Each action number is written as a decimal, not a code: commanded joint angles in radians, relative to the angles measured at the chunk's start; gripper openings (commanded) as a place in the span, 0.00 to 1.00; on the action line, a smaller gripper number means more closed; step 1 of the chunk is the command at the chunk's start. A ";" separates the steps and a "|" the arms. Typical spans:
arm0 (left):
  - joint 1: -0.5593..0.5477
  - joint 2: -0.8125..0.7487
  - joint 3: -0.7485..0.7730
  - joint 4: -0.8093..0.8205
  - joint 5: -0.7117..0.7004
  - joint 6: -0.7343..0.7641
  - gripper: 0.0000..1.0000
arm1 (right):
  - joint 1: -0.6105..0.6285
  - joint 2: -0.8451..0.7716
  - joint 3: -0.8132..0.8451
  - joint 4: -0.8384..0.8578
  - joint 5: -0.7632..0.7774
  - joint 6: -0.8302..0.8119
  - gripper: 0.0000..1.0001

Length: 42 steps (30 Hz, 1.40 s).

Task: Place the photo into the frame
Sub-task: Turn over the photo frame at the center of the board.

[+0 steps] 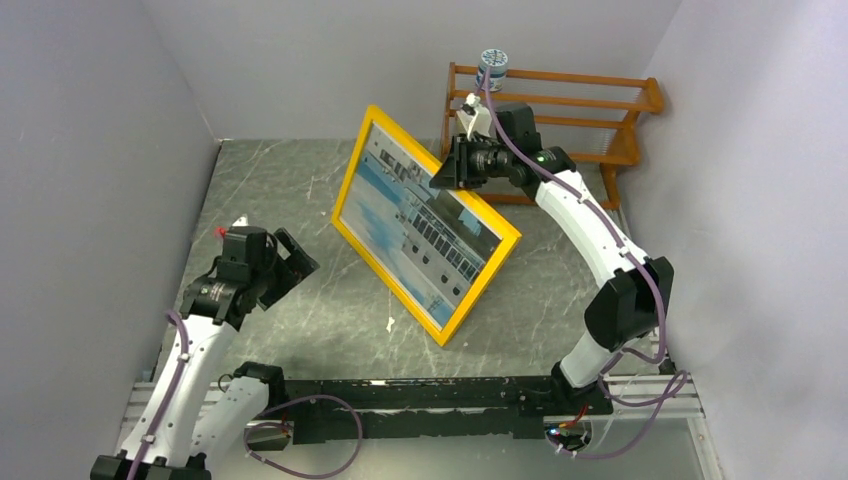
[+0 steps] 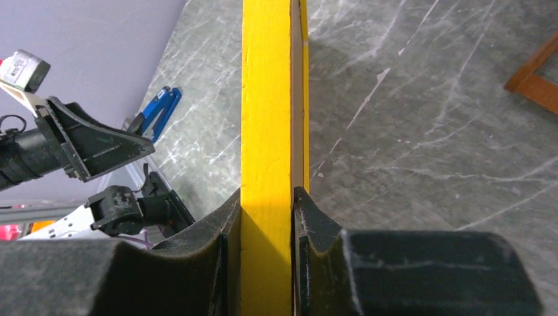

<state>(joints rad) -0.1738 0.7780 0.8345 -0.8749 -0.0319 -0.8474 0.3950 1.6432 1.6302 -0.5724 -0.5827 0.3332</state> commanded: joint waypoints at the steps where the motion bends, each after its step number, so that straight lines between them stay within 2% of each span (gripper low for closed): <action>1: -0.001 -0.002 -0.038 0.082 0.052 -0.040 0.94 | -0.001 -0.069 -0.023 0.141 -0.045 0.112 0.00; 6: -0.001 0.033 -0.131 0.138 0.085 -0.085 0.94 | -0.002 -0.130 -0.168 0.199 0.023 0.271 0.00; 10: -0.001 0.068 -0.211 0.216 0.129 -0.132 0.94 | -0.005 -0.225 -0.349 0.289 0.063 0.382 0.00; 14: -0.001 0.112 -0.256 0.272 0.102 -0.141 0.94 | -0.002 -0.338 -0.498 0.347 0.080 0.442 0.00; 19: 0.002 0.173 -0.196 0.214 0.040 -0.100 0.94 | -0.004 -0.426 -0.659 0.363 0.068 0.471 0.00; 27: 0.003 0.143 -0.154 0.089 0.033 -0.119 0.94 | -0.001 -0.555 -0.980 0.496 0.104 0.592 0.00; 33: 0.002 0.176 -0.187 0.093 0.009 -0.123 0.94 | -0.003 -0.558 -1.101 0.490 0.167 0.580 0.03; 38: 0.003 0.261 -0.221 0.234 0.036 -0.112 0.94 | -0.003 -0.534 -1.173 0.483 0.265 0.570 0.10; 42: 0.005 0.400 -0.188 0.328 0.033 -0.081 0.94 | -0.008 -0.488 -1.216 0.512 0.302 0.565 0.15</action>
<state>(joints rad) -0.1734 1.0824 0.6209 -0.6758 0.0059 -0.9585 0.3870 1.1038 0.4595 0.0132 -0.4007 0.9009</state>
